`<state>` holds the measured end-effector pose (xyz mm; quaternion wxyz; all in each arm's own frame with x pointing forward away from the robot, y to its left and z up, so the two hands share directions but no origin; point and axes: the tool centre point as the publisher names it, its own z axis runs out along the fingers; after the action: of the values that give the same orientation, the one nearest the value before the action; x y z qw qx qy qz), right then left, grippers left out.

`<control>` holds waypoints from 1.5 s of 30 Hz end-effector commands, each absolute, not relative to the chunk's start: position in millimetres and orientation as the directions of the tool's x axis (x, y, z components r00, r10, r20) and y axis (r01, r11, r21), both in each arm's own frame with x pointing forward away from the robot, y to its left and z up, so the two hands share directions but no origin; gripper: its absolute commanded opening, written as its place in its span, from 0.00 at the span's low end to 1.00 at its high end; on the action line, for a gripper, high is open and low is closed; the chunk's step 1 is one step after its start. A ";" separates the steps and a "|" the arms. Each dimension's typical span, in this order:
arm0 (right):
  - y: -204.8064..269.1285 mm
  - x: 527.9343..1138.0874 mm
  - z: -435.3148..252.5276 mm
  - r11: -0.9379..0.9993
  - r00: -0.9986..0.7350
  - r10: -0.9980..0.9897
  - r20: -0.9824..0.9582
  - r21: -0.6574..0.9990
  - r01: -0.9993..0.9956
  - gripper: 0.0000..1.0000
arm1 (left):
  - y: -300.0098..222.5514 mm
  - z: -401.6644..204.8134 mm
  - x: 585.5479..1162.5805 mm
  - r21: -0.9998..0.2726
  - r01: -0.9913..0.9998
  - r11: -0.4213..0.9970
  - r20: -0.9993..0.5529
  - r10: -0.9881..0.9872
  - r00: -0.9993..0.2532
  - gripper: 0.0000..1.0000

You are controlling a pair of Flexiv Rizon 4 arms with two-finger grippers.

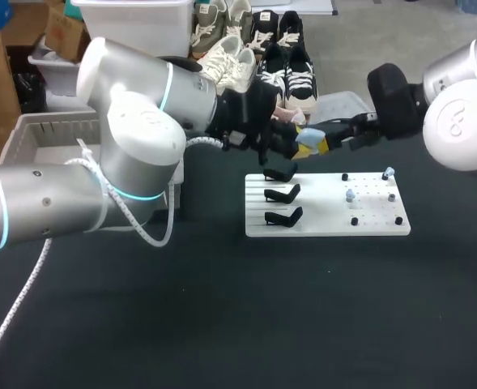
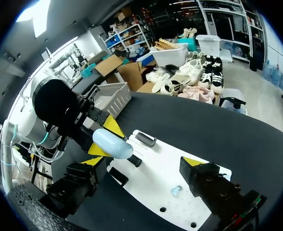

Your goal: Pick up each earbud case from the left stands, insert the matching earbuds, close the lid, and place the case in the box.

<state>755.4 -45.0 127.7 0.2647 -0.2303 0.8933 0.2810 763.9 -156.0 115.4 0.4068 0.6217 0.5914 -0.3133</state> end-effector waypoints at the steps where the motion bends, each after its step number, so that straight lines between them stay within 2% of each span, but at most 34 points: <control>1: -44.2 762.5 127.5 0.702 -0.752 -0.268 -0.602 0.413 -0.581 1.00 | -154.4 115.4 761.2 0.137 0.990 0.032 -0.872 0.479 0.105 0.00; 14: -49.9 771.5 165.1 0.707 -0.698 -0.289 -0.655 0.345 -0.617 1.00 | -147.0 113.4 750.3 0.110 0.993 0.037 -0.890 0.448 0.082 0.00; 24: -96.6 741.2 193.5 0.802 -0.657 -0.296 -0.693 0.194 -0.565 1.00 | -138.2 122.2 738.1 0.088 0.995 0.044 -0.948 0.310 0.070 0.00; 33: -137.9 714.5 179.0 0.850 -0.721 -0.299 -0.624 0.168 -0.499 1.00 | -145.7 126.9 739.8 0.094 0.991 0.095 -0.975 0.208 0.072 0.00; 45: -149.3 700.6 179.0 0.871 -0.758 -0.372 -0.536 0.082 -0.485 1.00 | -165.5 106.7 743.1 0.087 0.993 0.079 -0.989 0.127 0.076 0.00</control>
<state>705.9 -149.3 173.1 0.2538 -0.2415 0.9246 0.1496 738.4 -160.3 113.6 0.5015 0.5337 0.5400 -0.4148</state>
